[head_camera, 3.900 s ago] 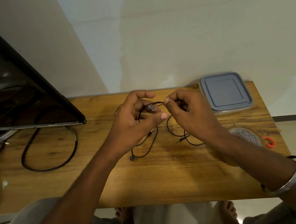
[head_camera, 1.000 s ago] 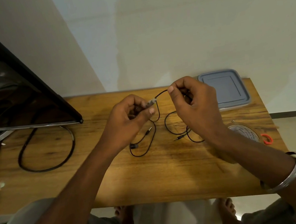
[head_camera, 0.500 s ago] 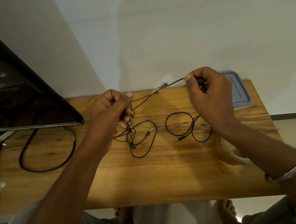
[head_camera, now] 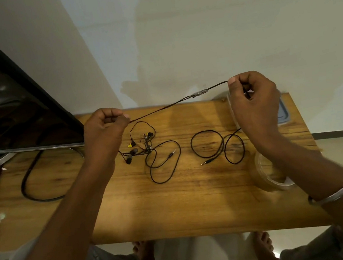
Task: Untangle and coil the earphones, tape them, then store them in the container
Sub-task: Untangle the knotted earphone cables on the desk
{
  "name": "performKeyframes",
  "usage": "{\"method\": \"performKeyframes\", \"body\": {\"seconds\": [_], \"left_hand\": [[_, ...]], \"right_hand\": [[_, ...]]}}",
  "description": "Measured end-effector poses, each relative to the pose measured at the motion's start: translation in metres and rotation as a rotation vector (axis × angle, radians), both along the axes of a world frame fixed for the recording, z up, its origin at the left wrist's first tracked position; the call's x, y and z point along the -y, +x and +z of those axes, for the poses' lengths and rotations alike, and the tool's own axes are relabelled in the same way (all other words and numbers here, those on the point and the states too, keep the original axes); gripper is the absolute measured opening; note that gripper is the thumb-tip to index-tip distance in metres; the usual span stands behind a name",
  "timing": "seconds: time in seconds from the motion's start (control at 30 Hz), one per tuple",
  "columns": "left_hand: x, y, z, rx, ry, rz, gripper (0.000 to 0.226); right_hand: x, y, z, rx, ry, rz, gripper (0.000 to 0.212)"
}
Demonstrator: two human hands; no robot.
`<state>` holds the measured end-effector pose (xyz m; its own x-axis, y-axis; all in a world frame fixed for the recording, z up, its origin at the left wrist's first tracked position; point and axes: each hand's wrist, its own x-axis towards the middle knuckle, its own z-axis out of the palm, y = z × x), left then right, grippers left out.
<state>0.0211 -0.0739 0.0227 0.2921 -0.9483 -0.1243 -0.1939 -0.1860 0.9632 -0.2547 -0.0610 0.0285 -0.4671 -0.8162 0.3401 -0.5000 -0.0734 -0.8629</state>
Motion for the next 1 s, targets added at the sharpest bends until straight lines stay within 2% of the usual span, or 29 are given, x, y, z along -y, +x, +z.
{"method": "performKeyframes", "body": {"seconds": [0.07, 0.13, 0.2, 0.27, 0.33, 0.43, 0.5, 0.6, 0.77, 0.9, 1.0], "left_hand": [[-0.003, -0.002, -0.002, 0.275, -0.081, 0.041, 0.012], [-0.009, -0.01, 0.001, 0.416, -0.259, -0.068, 0.024], [-0.017, -0.028, 0.006, 0.385, -0.34, -0.319, 0.039], [-0.029, -0.05, 0.006, 0.256, -0.291, -0.613, 0.05], [-0.037, -0.064, 0.0, 0.135, -0.245, -0.757, 0.039], [-0.033, -0.059, -0.005, 0.014, -0.161, -0.613, 0.011], [-0.024, -0.047, -0.003, 0.021, -0.118, -0.488, 0.012], [-0.017, -0.036, 0.002, 0.103, -0.113, -0.44, 0.016], [-0.017, -0.036, 0.001, 0.113, -0.11, -0.435, 0.02], [-0.018, -0.037, 0.004, -0.101, -0.039, -0.463, 0.02], [-0.016, -0.038, 0.011, -0.239, 0.025, -0.432, 0.013]], "right_hand": [[-0.001, 0.002, 0.003, -0.005, -0.016, 0.026, 0.018], [-0.005, 0.008, 0.006, -0.036, 0.005, 0.181, 0.011], [-0.013, 0.021, 0.006, -0.111, 0.036, 0.405, 0.007], [-0.019, 0.032, 0.003, -0.209, 0.006, 0.556, 0.008], [-0.021, 0.036, 0.002, -0.251, -0.033, 0.58, 0.007], [-0.016, 0.028, 0.003, -0.169, -0.034, 0.421, 0.008], [-0.008, 0.015, 0.002, -0.063, 0.008, 0.254, 0.011], [0.004, -0.004, -0.002, 0.045, 0.088, 0.084, 0.018], [0.004, -0.007, -0.014, 0.03, 0.212, 0.103, 0.012], [0.0, -0.003, -0.014, -0.009, 0.233, 0.171, 0.024], [-0.002, 0.004, -0.009, -0.077, 0.189, 0.274, 0.016]]}}
